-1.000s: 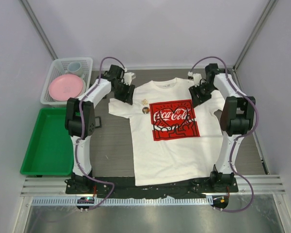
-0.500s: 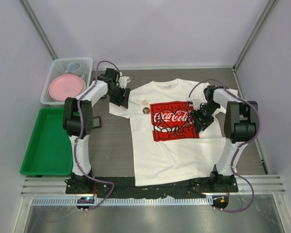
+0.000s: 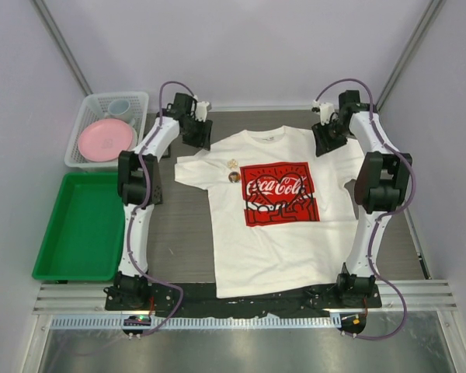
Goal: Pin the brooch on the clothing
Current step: Smooth out the clothing with brooches at the center of the board.
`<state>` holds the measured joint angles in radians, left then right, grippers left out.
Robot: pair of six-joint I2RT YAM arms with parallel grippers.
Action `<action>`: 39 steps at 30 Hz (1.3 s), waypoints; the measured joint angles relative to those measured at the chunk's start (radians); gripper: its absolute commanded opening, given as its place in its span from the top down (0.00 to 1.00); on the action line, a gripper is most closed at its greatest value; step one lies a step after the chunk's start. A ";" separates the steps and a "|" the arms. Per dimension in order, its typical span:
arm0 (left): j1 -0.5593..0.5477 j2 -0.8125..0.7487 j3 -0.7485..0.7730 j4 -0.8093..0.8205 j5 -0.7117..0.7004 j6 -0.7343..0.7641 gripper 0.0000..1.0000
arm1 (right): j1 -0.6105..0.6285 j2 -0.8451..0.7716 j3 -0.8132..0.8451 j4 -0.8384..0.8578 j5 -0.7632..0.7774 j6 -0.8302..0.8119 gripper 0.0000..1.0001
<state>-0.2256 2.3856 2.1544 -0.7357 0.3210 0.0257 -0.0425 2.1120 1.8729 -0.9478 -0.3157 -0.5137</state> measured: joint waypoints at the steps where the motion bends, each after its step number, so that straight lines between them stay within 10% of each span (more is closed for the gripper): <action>1: 0.000 0.021 0.000 -0.003 -0.006 -0.001 0.49 | -0.005 0.018 0.011 0.013 0.010 0.007 0.52; 12: -0.003 0.100 0.066 -0.042 -0.139 -0.014 0.81 | -0.026 0.209 0.073 0.137 0.162 0.058 0.60; 25: 0.004 0.120 0.087 -0.040 -0.068 -0.009 0.52 | -0.026 0.269 0.165 0.174 0.225 0.047 0.62; 39: -0.016 0.128 0.106 -0.106 -0.073 0.046 0.79 | -0.026 0.269 0.166 0.177 0.225 0.028 0.62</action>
<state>-0.2420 2.5134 2.2601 -0.8421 0.2478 0.0715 -0.0685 2.3806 2.0384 -0.7712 -0.0906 -0.4858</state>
